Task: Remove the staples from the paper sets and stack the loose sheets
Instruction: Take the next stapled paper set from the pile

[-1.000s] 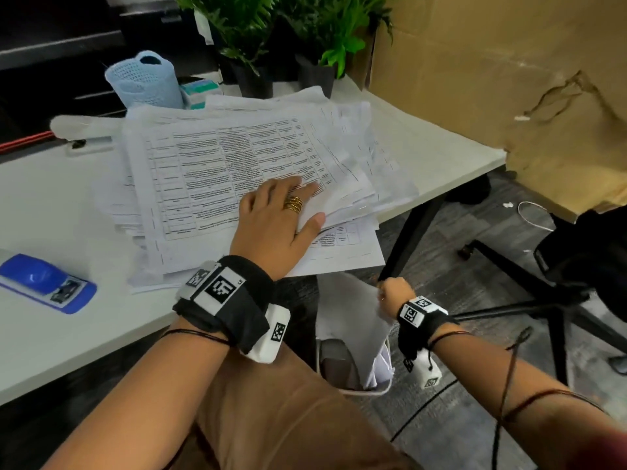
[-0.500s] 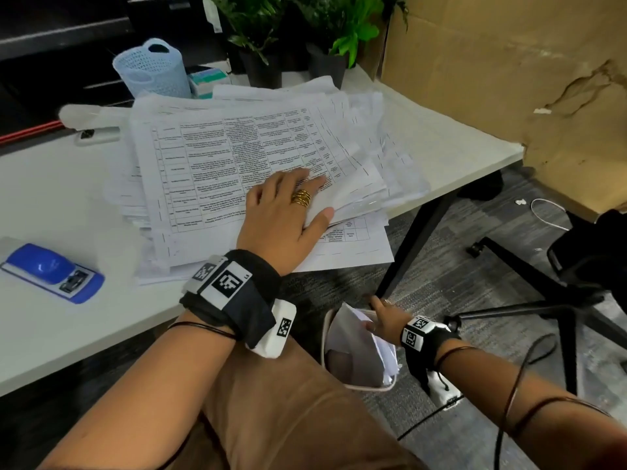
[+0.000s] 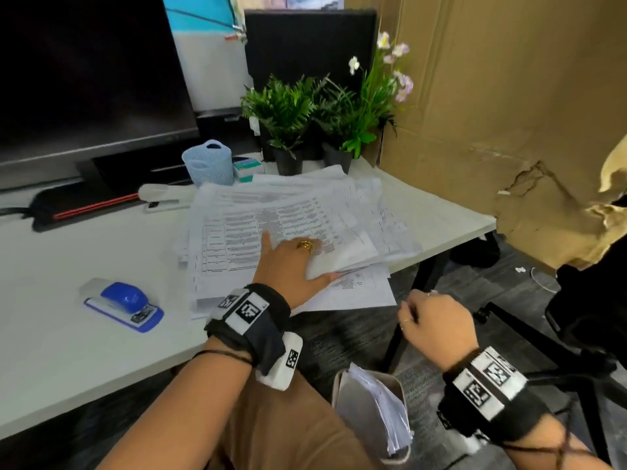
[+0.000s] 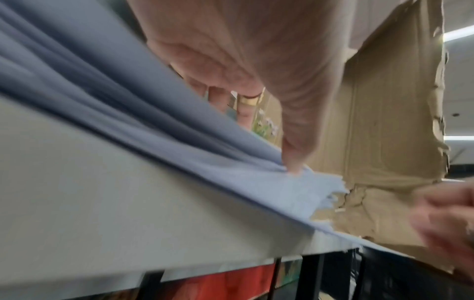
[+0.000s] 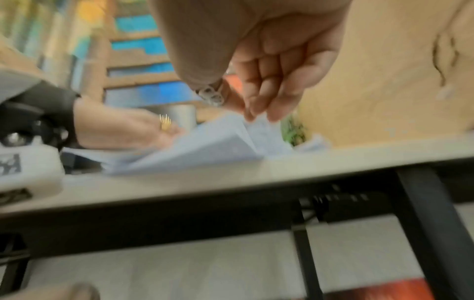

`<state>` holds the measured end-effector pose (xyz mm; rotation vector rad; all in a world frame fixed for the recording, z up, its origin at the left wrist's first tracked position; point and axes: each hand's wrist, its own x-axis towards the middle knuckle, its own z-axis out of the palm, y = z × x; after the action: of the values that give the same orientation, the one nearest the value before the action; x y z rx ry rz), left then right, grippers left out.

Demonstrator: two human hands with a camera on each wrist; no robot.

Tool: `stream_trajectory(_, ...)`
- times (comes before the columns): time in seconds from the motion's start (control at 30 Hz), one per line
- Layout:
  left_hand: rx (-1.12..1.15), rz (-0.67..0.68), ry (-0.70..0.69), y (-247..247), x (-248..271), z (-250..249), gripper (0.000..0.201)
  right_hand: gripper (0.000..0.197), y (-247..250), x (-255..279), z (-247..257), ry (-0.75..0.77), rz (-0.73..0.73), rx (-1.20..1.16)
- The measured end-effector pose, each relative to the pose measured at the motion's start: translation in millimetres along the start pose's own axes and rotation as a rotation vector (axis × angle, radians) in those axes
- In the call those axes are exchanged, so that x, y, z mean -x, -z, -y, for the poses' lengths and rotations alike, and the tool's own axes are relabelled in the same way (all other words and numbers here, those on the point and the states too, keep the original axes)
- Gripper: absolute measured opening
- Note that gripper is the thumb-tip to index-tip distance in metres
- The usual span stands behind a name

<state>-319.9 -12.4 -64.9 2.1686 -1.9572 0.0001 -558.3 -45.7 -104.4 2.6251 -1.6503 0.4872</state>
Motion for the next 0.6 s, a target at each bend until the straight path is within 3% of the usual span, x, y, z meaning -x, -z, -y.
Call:
stream_trajectory(0.1, -0.041, 0.139, 0.091, 11, 22, 17, 0.078, 0.028, 34, -4, 22, 0.082, -0.298, -0.167)
stream_trajectory(0.17, -0.017, 0.190, 0.105, 19, 33, 25, 0.068, 0.026, 42, -18, 39, 0.135, -0.319, -0.289)
stream_trajectory(0.27, 0.031, 0.084, 0.016, 23, 43, 29, 0.046, 0.022, 32, -47, 57, 0.072, -0.230, -0.364)
stream_trajectory(0.37, 0.025, -0.012, -0.004, 25, 52, 30, 0.040, 0.046, 25, -68, 68, -0.057, -0.028, -0.355)
stream_trajectory(0.5, -0.056, 0.019, -0.030, 14, 58, 31, 0.043, 0.049, 38, -82, 70, -0.169, 0.100, -0.494)
stream_trajectory(0.6, -0.075, 0.060, -0.015, 6, 60, 32, 0.050, 0.050, 40, -89, 71, -0.192, 0.192, -0.468)
